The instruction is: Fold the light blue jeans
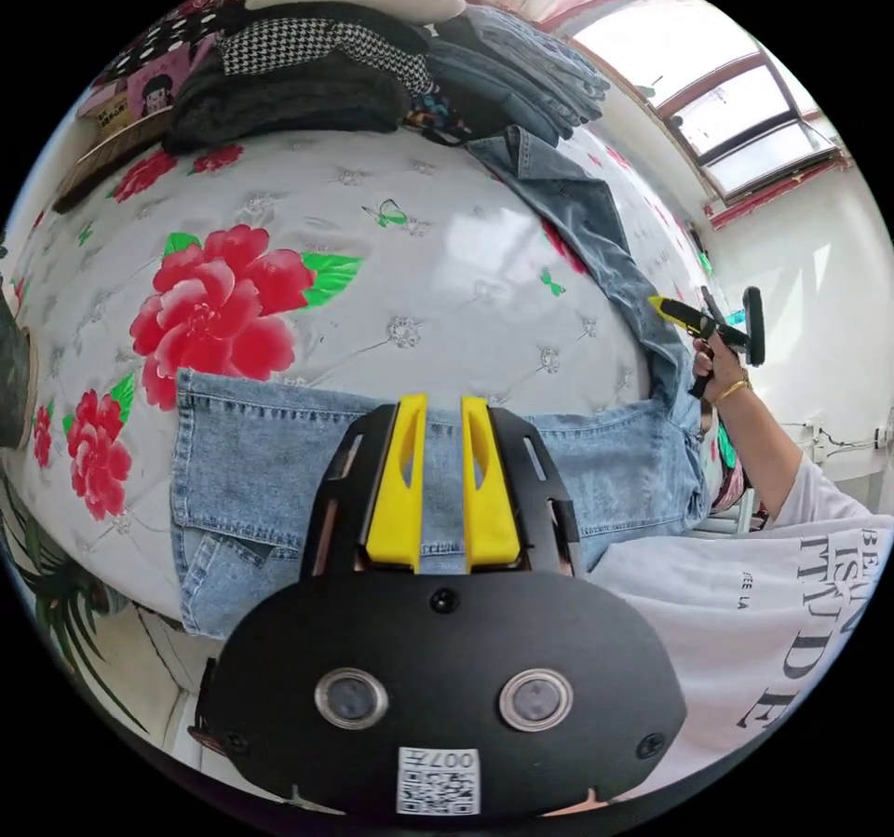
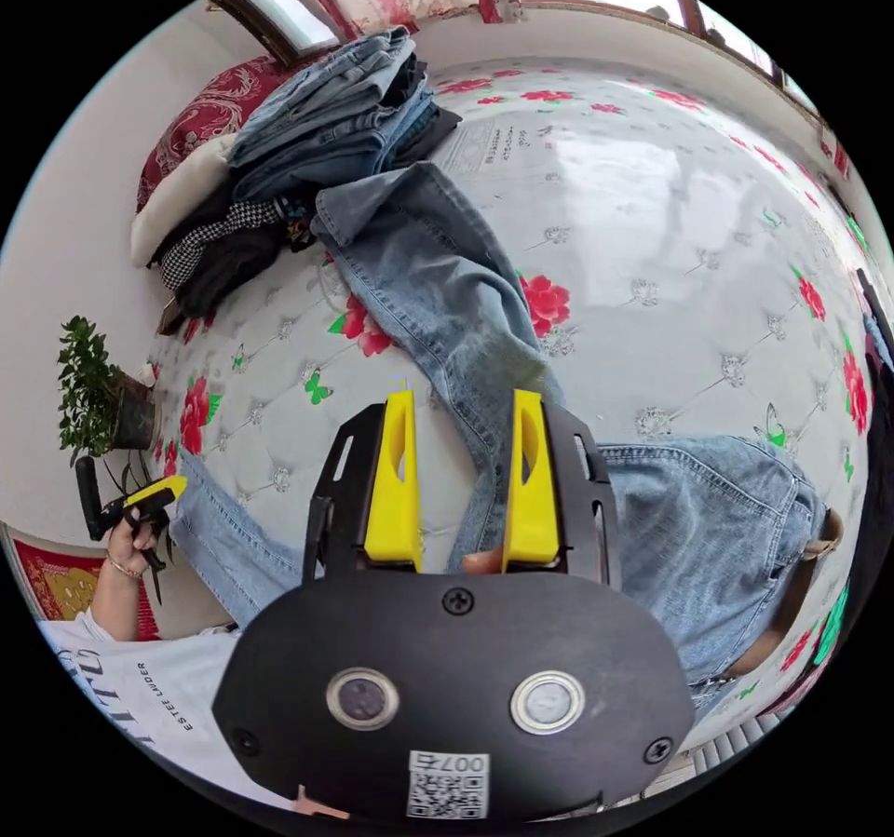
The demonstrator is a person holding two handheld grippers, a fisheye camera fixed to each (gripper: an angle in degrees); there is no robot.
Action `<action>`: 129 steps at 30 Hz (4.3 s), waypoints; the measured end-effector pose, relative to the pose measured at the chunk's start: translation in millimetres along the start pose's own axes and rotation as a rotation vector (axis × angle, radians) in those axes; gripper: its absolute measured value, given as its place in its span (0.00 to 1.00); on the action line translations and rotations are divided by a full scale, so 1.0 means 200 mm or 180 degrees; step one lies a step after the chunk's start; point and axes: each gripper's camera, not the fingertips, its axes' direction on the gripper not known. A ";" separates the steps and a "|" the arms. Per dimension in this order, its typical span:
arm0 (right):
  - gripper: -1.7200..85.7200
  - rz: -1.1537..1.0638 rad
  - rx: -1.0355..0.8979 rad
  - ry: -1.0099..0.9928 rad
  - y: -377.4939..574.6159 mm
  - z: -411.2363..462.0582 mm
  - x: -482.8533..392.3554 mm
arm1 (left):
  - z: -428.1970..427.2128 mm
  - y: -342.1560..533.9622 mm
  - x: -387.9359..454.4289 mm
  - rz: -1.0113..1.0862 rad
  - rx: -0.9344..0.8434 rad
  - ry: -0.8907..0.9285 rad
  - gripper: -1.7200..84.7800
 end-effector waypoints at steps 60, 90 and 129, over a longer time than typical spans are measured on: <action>0.03 -0.0350 -0.0432 0.0066 0.96 0.14 0.30 | 0.76 -0.87 0.06 0.0231 -0.0011 -0.0777 0.01; 0.07 0.0180 0.0285 0.0648 0.92 -0.35 1.00 | 0.47 -0.82 0.39 0.1111 -0.0202 -0.1353 0.14; 0.02 -0.0718 -0.0103 0.0800 0.25 -1.10 1.26 | -0.78 -0.39 0.41 0.1216 0.0537 -0.0715 0.01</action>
